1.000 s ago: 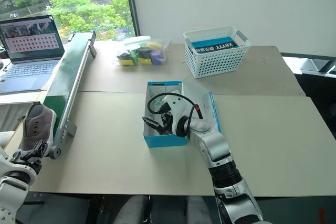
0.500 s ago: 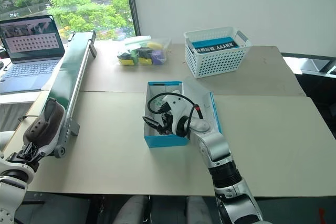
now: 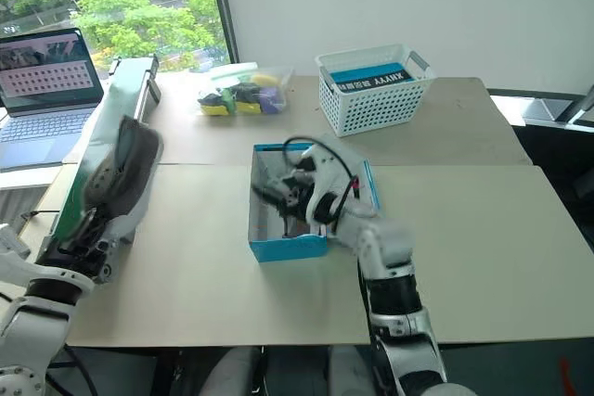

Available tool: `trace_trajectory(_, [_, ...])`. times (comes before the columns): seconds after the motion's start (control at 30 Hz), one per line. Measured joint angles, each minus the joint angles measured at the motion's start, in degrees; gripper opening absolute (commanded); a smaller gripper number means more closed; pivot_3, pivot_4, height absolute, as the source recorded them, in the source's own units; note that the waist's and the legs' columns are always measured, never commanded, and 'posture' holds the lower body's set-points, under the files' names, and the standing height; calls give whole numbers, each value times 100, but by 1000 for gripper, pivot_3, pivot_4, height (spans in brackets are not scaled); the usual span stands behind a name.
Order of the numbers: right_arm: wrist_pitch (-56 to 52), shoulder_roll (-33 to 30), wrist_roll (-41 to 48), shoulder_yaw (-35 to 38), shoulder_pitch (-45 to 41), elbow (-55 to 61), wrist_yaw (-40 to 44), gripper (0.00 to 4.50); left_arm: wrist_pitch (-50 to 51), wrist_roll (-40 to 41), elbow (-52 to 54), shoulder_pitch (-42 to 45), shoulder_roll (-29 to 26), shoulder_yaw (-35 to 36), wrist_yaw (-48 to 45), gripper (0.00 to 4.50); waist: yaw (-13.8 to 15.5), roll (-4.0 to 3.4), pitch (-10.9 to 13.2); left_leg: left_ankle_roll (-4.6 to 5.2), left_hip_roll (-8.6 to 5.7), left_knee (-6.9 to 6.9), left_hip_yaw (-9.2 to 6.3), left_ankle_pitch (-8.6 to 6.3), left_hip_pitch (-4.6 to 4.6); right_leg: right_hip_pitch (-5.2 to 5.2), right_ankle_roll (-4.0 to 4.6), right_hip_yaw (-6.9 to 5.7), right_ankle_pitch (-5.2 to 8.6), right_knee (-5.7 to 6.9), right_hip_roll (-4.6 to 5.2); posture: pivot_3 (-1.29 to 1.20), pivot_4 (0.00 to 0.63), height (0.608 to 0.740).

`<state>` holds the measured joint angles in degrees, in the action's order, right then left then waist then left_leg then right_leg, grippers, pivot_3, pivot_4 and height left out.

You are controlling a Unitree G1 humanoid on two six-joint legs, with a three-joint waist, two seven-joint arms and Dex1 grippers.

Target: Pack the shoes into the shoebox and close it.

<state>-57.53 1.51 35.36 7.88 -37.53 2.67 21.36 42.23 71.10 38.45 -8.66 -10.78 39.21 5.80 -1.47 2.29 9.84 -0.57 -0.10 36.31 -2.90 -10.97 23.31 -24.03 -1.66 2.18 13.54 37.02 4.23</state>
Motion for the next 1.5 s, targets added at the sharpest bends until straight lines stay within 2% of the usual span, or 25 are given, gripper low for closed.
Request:
trace_trajectory(0.13, [-1096, 327, 1099, 876, -330, -348, -354, 4500, -132, 84, 1, 356, 104, -710, 211, 745, 46, 0, 0, 1, -4, -1, -1, 0, 1, 2, 0, -2, 0, -1, -1, 0, 150, 737])
trace_trajectory(0.3, [-2034, 350, 1860, 1057, -432, -439, -583, 4500, -260, 71, -48, 824, 346, -1751, 374, 745, 17, -1, 0, 1, -3, -1, 3, 0, 10, -5, -5, 3, -3, -2, -5, 0, 150, 737])
trace_trajectory(0.57, [-2013, 368, 2209, 1144, -461, -492, -1031, 4500, -366, 71, -104, 851, 300, -2262, 435, 745, -79, -2, 0, 2, -1, -1, 2, 0, 11, -4, -6, 4, -3, -2, -10, 0, 150, 737])
trace_trajectory(0.83, [-1553, 369, 2445, 1268, -552, -654, -1480, 4500, -494, 98, -113, 822, 208, -2395, 483, 745, -94, -2, 1, 2, -1, -1, 2, 0, 12, -5, -6, 4, -2, -3, -10, 0, 150, 737])
trace_trajectory(0.87, [-1509, 368, 2449, 1263, -552, -659, -1526, 4004, -499, 98, -113, 813, 188, -2407, 493, 721, -96, -2, 1, 2, 0, -1, 2, 0, 12, -5, -6, 4, -2, -4, -11, 0, 150, 737])
trace_trajectory(0.9, [-1475, 368, 2459, 1252, -551, -658, -1548, 3847, -502, 98, -114, 809, 162, -2415, 511, 721, -97, -2, 1, 2, 0, -2, 2, 0, 12, -6, -6, 4, -2, -4, -11, 0, 150, 737])
trace_trajectory(0.93, [-1444, 368, 2490, 1241, -551, -658, -1573, 3420, -503, 98, -116, 809, 138, -2421, 531, 721, -99, -2, 1, 2, 1, -2, 2, 0, 12, -7, -6, 4, -2, -3, -12, 0, 150, 737])
trace_trajectory(1.0, [-1393, 368, 2612, 1194, -551, -650, -1604, 2885, -508, 98, -120, 809, 97, -2427, 563, 721, -100, -3, 1, 2, 1, -2, 2, 0, 13, -6, -6, 4, -2, -4, -12, 0, 150, 737])
trace_trajectory(1.13, [-1317, 368, 2722, 1067, -551, -609, -1645, 1443, -516, 93, -179, 809, 31, -2437, 612, 721, -96, -3, 1, 2, 0, -1, 2, 0, 13, -6, -6, 4, -2, -4, -12, 0, 150, 737])
trace_trajectory(1.17, [-1307, 368, 2743, 1053, -551, -609, -1657, 1236, -517, 92, -191, 809, 17, -2442, 616, 721, -96, -3, 1, 2, 1, -2, 1, 0, 13, -6, -6, 3, -2, -4, -12, 0, 150, 737])
trace_trajectory(1.23, [-1273, 368, 2745, 1030, -551, -609, -1700, 533, -563, 91, -191, 816, -14, -2460, 616, 721, -95, -3, 1, 2, 1, -2, 1, 0, 14, -6, -6, 4, -2, -5, -12, 0, 150, 737])
trace_trajectory(1.27, [-1264, 368, 2766, 1014, -551, -610, -1719, 343, -575, 88, -191, 824, -30, -2466, 616, 721, -96, -3, 1, 2, 1, -2, 1, 0, 14, -7, -6, 3, -2, -5, -12, 0, 150, 737])
trace_trajectory(1.4, [-1263, 368, 3004, 1033, -549, -610, -1795, 272, -623, 96, -192, 860, -78, -2483, 597, 721, -97, -3, 2, 2, 1, -2, 1, 0, 16, -9, -6, 3, -2, -7, -12, 0, 150, 737])
trace_trajectory(1.43, [-1263, 368, 3092, 1048, -548, -610, -1812, 271, -649, 95, -191, 867, -94, -2486, 580, 1602, -97, -4, 2, 2, 1, -2, 1, 0, 17, -9, -6, 4, -2, -7, -12, 0, 150, 737])
trace_trajectory(1.47, [-1262, 368, 3139, 1052, -548, -604, -1817, 271, -675, 90, -190, 871, -107, -2497, 558, 1749, -97, -4, 2, 2, 1, -2, 1, 0, 16, -8, -6, 3, -2, -7, -12, 0, 150, 737])
trace_trajectory(1.5, [-1260, 368, 3184, 1055, -548, -595, -1829, 271, -692, 55, -189, 874, -141, -2528, 523, 2124, -97, -4, 2, 2, 1, -2, 1, 0, 17, -8, -6, 3, -2, -7, -12, 0, 150, 737])
